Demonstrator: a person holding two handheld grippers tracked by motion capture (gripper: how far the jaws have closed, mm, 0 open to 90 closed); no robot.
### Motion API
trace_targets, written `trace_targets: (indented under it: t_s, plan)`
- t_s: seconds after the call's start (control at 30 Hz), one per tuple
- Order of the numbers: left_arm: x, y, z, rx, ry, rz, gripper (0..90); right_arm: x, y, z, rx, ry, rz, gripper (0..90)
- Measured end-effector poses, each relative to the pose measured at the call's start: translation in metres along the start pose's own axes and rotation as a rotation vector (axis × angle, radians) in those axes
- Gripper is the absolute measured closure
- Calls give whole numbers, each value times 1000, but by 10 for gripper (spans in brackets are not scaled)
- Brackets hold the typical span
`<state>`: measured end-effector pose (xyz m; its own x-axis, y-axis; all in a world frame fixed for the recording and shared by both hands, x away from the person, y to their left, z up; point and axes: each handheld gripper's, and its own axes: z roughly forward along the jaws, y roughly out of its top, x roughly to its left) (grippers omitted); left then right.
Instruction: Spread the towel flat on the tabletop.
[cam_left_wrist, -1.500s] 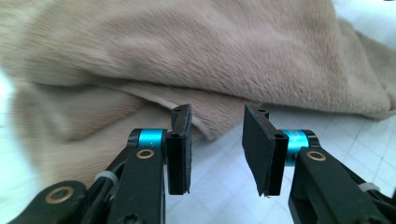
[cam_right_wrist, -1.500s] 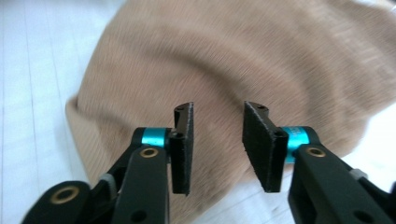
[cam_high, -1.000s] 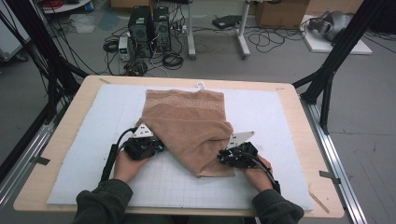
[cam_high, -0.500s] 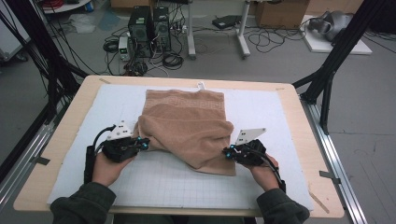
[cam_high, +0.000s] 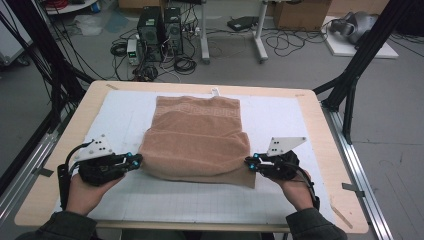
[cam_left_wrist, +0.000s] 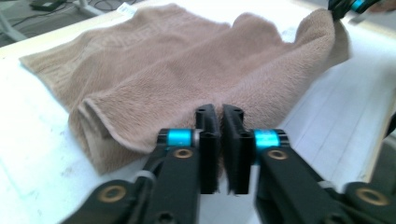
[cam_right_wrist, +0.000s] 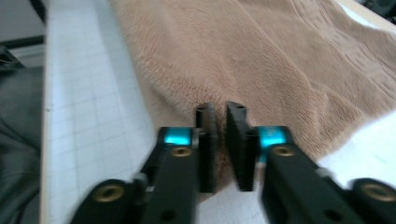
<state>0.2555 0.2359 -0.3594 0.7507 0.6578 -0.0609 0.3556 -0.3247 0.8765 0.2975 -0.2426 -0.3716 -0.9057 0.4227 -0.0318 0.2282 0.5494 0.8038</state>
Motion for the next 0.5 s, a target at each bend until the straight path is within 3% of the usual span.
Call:
trace_targets:
  t_s: [0.03,0.17,0.23,0.3,0.37,0.4,0.43,0.5]
  plan:
    - [3,-4,4,10,-22,-34,674,-1,-1,2,0,11,-2,748]
    - [12,-22,31,84,-80,-70,550,0,-9,22,55,96,3,658]
    - [11,-29,45,166,-85,-34,524,1,-14,36,99,101,2,614]
    - [9,-38,61,212,-104,-26,508,-1,-20,49,127,108,12,601]
    - [7,-44,71,279,-104,0,537,-1,-26,61,161,117,8,643]
    - [4,-48,76,298,-93,37,611,0,-27,64,176,127,11,695]
    - [2,-49,76,278,-77,54,678,1,-27,67,182,133,-2,754]
    - [5,-49,77,269,-85,32,854,1,-23,66,183,202,9,823]
